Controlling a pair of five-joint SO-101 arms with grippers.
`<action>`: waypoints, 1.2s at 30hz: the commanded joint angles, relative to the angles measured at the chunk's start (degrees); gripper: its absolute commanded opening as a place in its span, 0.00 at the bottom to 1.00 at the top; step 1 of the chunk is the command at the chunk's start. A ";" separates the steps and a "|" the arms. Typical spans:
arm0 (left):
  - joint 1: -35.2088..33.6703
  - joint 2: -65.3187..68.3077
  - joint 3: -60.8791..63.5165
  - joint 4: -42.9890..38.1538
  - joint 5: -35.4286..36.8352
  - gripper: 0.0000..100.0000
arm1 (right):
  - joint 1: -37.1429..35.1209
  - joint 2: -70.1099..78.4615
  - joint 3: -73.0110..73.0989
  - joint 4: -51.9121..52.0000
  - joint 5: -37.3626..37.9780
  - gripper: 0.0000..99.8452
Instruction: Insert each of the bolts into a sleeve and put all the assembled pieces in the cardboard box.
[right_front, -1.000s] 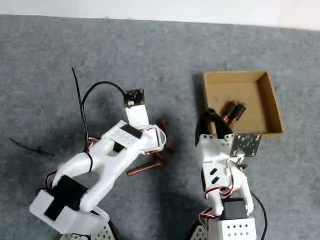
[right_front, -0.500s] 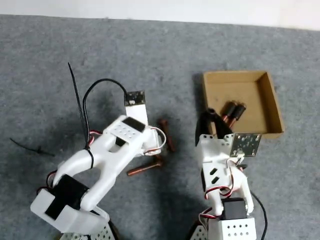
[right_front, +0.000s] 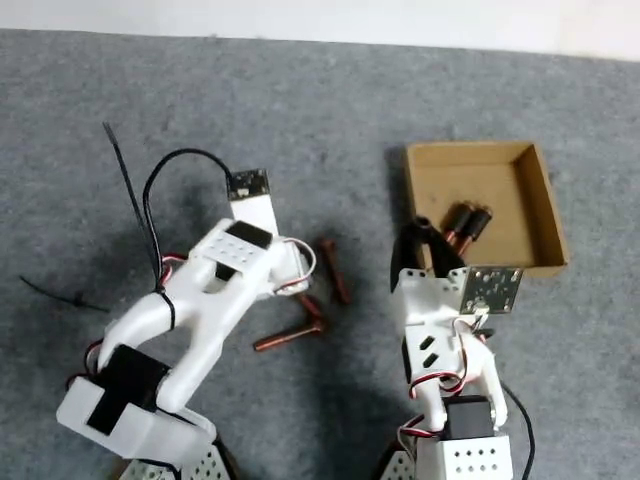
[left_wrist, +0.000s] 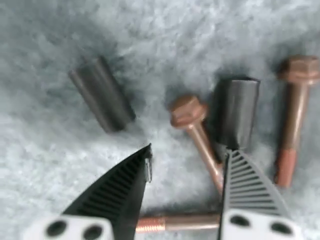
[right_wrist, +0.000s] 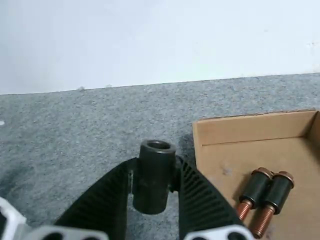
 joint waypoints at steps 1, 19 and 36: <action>-1.01 -0.13 -0.84 -3.16 0.18 0.22 | 0.84 -1.36 6.64 -0.22 0.62 0.01; -1.10 0.22 2.77 -8.97 7.38 0.22 | 0.84 -1.36 6.64 -0.22 0.62 0.01; -1.19 12.09 -8.40 -1.41 10.02 0.21 | 0.66 -1.36 6.46 -0.22 3.52 0.01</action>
